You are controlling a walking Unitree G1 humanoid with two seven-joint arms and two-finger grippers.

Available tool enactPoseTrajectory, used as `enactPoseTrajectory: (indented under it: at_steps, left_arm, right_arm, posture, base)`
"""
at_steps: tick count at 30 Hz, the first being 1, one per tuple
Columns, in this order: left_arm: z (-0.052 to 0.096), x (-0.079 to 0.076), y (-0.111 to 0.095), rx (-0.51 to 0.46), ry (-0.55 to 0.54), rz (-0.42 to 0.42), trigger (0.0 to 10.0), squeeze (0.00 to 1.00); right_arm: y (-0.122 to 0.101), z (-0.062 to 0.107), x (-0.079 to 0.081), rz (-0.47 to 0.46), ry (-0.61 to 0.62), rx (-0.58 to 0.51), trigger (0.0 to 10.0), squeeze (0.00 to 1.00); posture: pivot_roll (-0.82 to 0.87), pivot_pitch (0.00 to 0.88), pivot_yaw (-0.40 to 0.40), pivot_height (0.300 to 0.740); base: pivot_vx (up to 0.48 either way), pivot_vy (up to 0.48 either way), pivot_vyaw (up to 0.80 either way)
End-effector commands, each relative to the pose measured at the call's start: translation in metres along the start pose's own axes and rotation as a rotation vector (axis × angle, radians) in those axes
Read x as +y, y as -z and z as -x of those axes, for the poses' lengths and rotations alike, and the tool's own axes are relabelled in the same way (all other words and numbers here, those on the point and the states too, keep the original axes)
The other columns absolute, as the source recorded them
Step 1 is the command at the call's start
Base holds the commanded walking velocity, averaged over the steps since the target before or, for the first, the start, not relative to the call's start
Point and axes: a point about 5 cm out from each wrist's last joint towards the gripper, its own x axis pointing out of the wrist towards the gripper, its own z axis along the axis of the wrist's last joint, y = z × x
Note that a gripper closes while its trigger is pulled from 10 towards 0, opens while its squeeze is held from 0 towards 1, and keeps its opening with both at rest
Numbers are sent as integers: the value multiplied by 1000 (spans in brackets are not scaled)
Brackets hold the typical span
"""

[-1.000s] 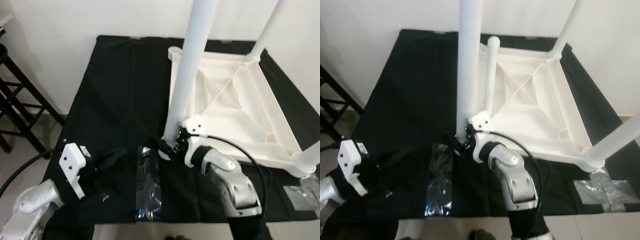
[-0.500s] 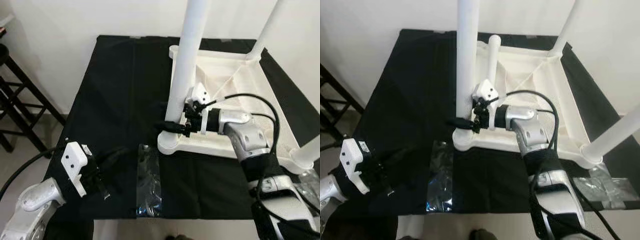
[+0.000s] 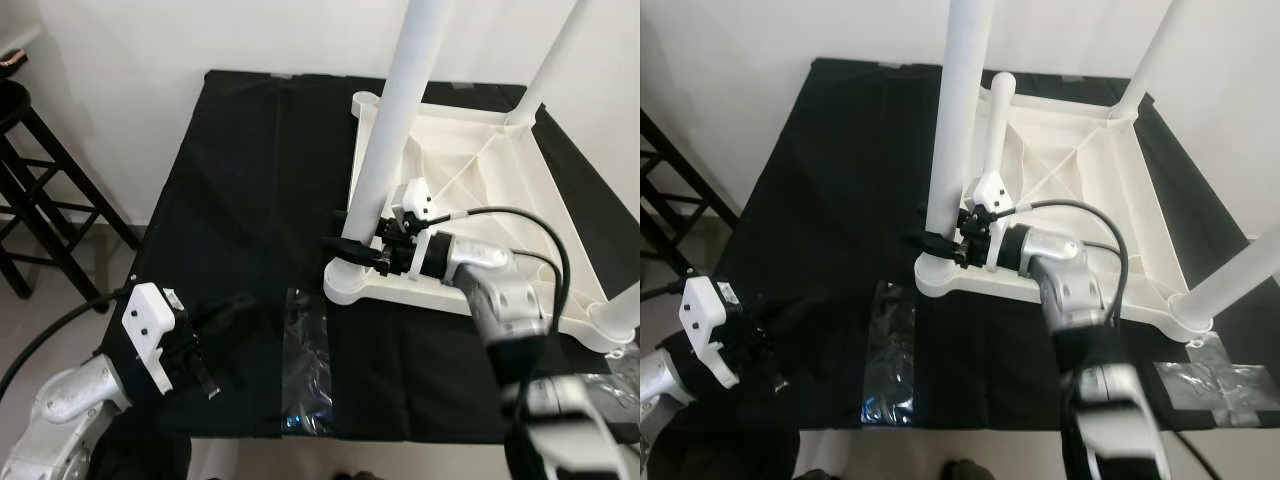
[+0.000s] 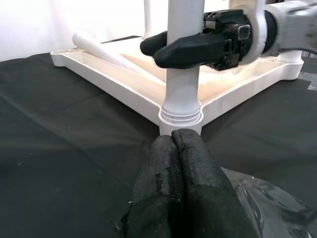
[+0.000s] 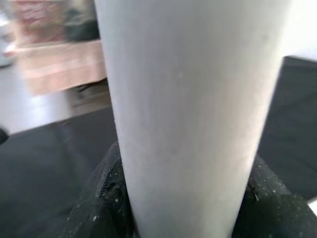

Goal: Building children table

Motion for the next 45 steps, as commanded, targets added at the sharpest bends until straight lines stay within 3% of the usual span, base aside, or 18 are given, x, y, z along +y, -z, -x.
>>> enactPoseTrajectory:
  at_steps: [1, 3, 5, 7, 13, 14, 15, 16, 24, 25, 26, 33, 34, 36, 37, 38, 39, 45]
  left_arm:
    - [2, -2, 0, 0, 7, 12, 10000, 0]
    - [3, 0, -1, 1, 7, 12, 10000, 0]
    - [3, 1, -1, 3, 9, 11, 10000, 0]
    - [2, 1, -1, 5, 11, 11, 10000, 0]
    - [3, 2, 0, 7, 6, 11, 10000, 0]
    - [4, 2, 0, 8, 3, 11, 10000, 0]
    - [4, 2, 0, 8, 3, 11, 10000, 0]
    - [4, 3, 0, 13, 8, 11, 10000, 0]
    - [3, 3, 1, 16, 12, 14, 10000, 0]
    - [3, 3, 1, 16, 12, 14, 10000, 0]
    - [3, 3, 1, 17, 12, 14, 10000, 0]
    - [2, 2, 3, 17, 13, 16, 10000, 0]
    - [1, 2, 3, 17, 14, 17, 10000, 0]
    - [1, 2, 3, 17, 14, 17, 10000, 0]
    - [1, 2, 3, 17, 14, 18, 10000, 0]
    - [1, 2, 3, 17, 14, 18, 10000, 0]
    - [1, 2, 4, 17, 16, 19, 10000, 0]
    - [1, 1, 4, 17, 18, 22, 10000, 0]
  right_arm:
    - [22, 4, -3, -18, 184, 122, 0, 0]
    - [40, 8, 52, -172, 347, 146, 0, 0]
    - [36, 6, 61, -131, 342, 139, 0, 0]
    - [34, 6, 43, -135, 373, 125, 0, 0]
    - [37, 6, 43, -163, 355, 144, 0, 0]
    - [35, 6, 48, -156, 359, 152, 3922, 0]
    - [35, 6, 48, -156, 359, 152, 3922, 0]
    - [32, 5, 57, -192, 237, 165, 10000, 1000]
    - [-8, -1, 43, -118, -93, 46, 10000, 1000]
    - [-15, -1, 38, -101, -139, 27, 10000, 702]
    - [-20, -2, 34, -81, -184, 14, 10000, 0]
    - [-24, -1, 16, -4, -389, 50, 10000, 0]
    - [-27, -5, 5, -6, -398, 52, 8235, 0]
    - [-27, -5, 5, -6, -398, 52, 8235, 0]
    - [-29, -7, -2, -10, -401, 51, 3647, 0]
    - [-29, -7, -2, -10, -401, 51, 3647, 0]
    - [-34, -9, -11, -11, -433, 50, 0, 0]
    - [-42, -7, -25, -7, -533, 68, 0, 0]
  posture:
    - [57, 170, -77, 740]
    - [43, 178, -64, 740]
    - [42, 168, -54, 740]
    - [57, 165, -63, 740]
    - [66, 165, -55, 740]
    - [68, 164, -53, 740]
    - [68, 164, -53, 740]
    - [76, 161, -45, 740]
    - [86, 154, -39, 740]
    - [86, 154, -39, 740]
    - [89, 152, -42, 740]
    - [96, 140, -39, 740]
    - [99, 138, -36, 740]
    - [99, 138, -36, 740]
    - [100, 137, -35, 740]
    - [100, 137, -35, 740]
    - [105, 134, -36, 740]
    - [108, 131, -42, 740]
  base:
    - [0, 0, 0]
    - [0, 0, 0]
    - [0, 0, 0]
    - [0, 0, 0]
    - [0, 0, 0]
    - [0, 0, 0]
    - [0, 0, 0]
    - [0, 0, 0]
    - [0, 0, 0]
    - [0, 0, 0]
    - [0, 0, 0]
    - [0, 0, 0]
    - [0, 0, 0]
    - [0, 0, 0]
    - [0, 0, 0]
    - [0, 0, 0]
    - [0, 0, 0]
    - [0, 0, 0]
